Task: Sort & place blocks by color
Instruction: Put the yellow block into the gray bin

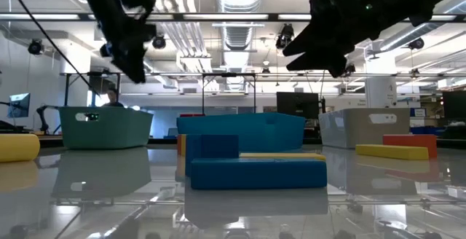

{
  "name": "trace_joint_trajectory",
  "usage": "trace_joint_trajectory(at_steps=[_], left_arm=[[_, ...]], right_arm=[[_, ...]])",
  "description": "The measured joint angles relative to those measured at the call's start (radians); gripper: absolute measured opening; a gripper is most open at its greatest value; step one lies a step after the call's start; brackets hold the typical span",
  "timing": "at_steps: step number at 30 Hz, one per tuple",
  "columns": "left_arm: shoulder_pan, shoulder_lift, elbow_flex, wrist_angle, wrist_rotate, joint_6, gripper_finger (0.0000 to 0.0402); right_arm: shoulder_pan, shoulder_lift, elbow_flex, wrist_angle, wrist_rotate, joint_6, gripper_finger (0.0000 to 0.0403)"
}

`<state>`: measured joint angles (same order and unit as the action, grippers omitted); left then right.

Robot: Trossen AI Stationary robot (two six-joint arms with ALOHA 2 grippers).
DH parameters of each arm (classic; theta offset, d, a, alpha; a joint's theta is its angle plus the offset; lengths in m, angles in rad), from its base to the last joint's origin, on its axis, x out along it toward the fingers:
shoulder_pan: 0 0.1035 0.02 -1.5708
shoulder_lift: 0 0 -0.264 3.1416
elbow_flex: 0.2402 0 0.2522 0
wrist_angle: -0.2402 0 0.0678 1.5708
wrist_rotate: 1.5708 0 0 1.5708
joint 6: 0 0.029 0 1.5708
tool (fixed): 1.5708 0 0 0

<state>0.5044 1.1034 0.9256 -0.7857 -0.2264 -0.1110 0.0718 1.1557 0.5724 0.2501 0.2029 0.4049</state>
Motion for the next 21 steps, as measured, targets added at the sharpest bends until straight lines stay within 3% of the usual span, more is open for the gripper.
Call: trace_joint_trajectory(at_steps=[6,11,16,21], left_arm=[[-0.195,-0.136,-0.099,0.271,0.000,-0.067,0.0202],[-0.311,-0.197,-0.202,0.556,0.000,-0.066,0.0202],[-0.348,-0.222,-0.273,0.736,0.000,-0.059,0.0202],[-0.349,-0.224,-0.296,0.769,-0.002,-0.058,0.0202]], right_arm=[[0.019,0.000,0.063,-0.175,-0.004,0.107,0.0210],[0.030,0.000,0.149,-0.458,-0.007,0.277,0.0210],[0.042,0.000,0.214,-0.761,-0.004,0.510,0.0210],[0.068,0.013,0.217,-0.910,-0.039,0.708,0.0210]])
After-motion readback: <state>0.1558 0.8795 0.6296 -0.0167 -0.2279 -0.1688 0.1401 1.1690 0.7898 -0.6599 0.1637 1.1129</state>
